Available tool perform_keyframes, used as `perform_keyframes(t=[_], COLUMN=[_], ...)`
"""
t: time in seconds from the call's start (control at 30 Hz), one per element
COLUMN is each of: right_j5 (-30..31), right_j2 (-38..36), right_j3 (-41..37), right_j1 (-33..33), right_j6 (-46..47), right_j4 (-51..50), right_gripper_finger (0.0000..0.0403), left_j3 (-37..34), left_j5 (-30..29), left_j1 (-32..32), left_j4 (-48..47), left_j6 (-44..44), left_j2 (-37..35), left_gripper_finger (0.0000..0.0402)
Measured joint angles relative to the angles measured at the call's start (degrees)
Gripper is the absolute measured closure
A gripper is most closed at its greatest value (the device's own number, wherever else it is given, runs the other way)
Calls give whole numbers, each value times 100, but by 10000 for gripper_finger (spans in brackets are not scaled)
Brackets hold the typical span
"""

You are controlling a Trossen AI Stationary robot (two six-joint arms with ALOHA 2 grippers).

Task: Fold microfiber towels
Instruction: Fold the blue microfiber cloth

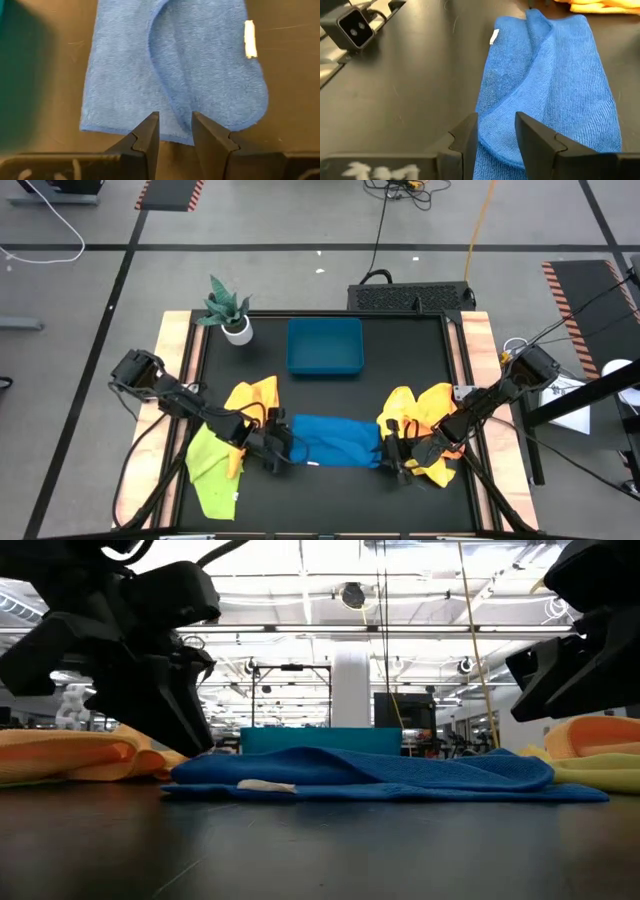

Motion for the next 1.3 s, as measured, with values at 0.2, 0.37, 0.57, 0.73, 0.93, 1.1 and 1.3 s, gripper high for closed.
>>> perform_keyframes(t=[0.2, 0.37, 0.57, 0.73, 0.93, 1.1, 1.3], right_j5=[-2, 117, 136, 136, 134, 122, 116], right_j2=[411, 686, 673, 637, 637, 637, 759], right_j3=[398, 692, 721, 723, 723, 723, 723], right_j1=[24, 27, 50, 50, 50, 50, 50], right_j6=[-372, -450, -474, -605, -603, -603, -601], right_j4=[-270, -612, -695, -699, -855, -851, -850], right_gripper_finger=[280, 280, 280, 280, 280, 280, 280], left_j3=[-9, -435, -1024, -1204, -1231, -1228, -1226], left_j5=[140, 142, 255, 462, 740, 898, 897], left_j1=[12, 5, 3, 3, 5, 14, 124], left_j4=[14, 297, 1441, 1849, 2037, 2247, 2269], left_j6=[-20, -80, -163, -164, -160, -108, -150], left_j2=[0, -55, -181, -181, -181, -181, -96], left_gripper_finger=[284, 284, 284, 284, 284, 284, 284])
